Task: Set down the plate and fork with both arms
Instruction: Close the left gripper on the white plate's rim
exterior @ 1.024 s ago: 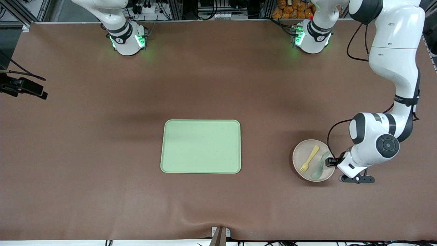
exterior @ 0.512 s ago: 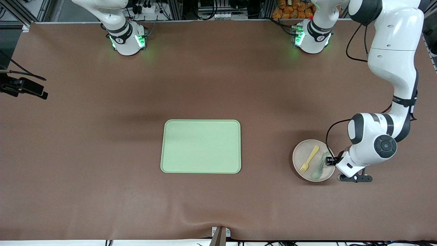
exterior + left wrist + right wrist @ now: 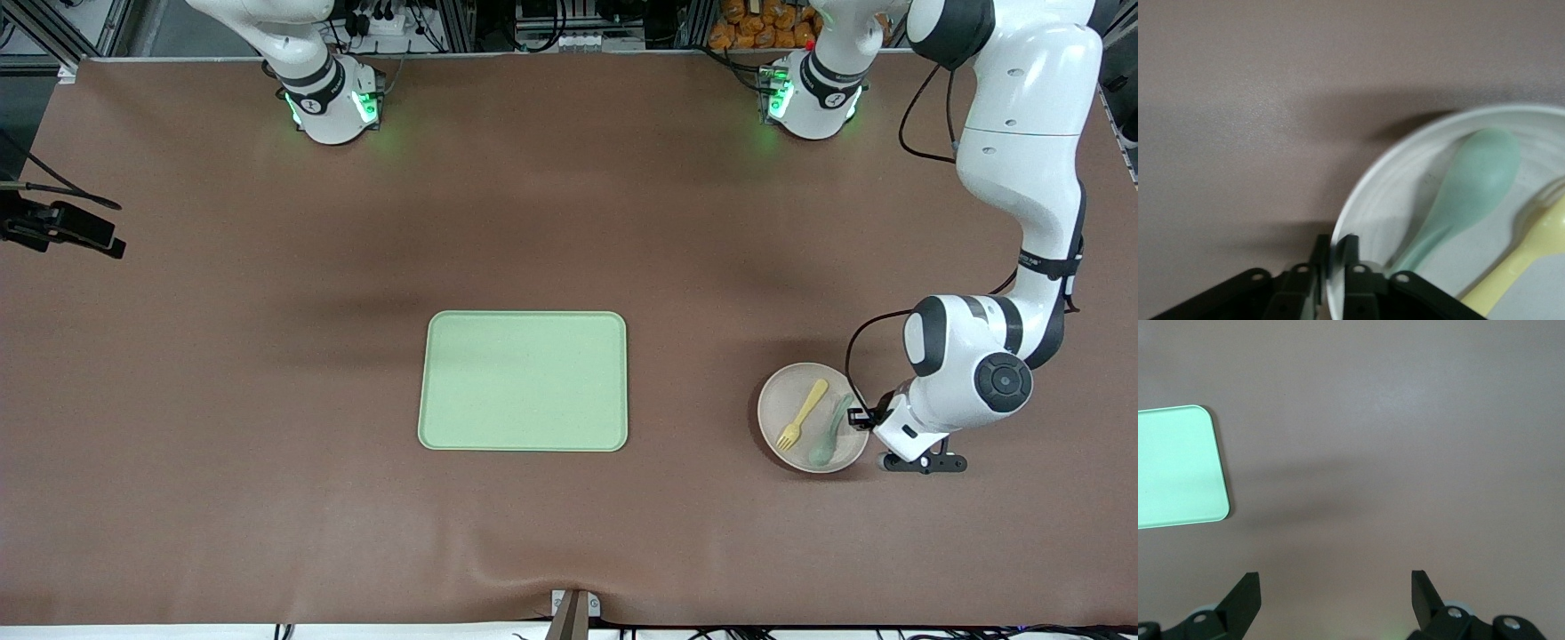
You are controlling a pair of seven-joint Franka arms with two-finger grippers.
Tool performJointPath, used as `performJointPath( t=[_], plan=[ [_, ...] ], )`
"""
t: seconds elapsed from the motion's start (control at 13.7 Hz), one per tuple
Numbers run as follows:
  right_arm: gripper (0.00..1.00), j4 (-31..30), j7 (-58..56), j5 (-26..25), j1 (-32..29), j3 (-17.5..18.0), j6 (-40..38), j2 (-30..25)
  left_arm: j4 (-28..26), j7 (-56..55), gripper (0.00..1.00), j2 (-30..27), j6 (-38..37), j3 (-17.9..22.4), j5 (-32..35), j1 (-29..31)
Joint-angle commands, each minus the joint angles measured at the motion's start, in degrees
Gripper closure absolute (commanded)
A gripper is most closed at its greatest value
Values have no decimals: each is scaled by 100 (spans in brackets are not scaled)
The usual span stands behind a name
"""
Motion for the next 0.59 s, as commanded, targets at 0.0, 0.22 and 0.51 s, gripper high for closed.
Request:
performJointPath(
  t=[0.0, 0.22, 0.51],
  plan=[
    [0, 1, 2, -22, 46, -23, -29, -19, -14, 40, 100, 36, 81, -28, -90, 25],
    [0, 10, -15, -31, 38, -23, -29, -19, -23, 40, 100, 36, 81, -28, -107, 25],
    [0, 10, -15, -22, 29, -23, -29, -19, -23, 75, 100, -16, 29, -116, -1265, 113]
  ],
)
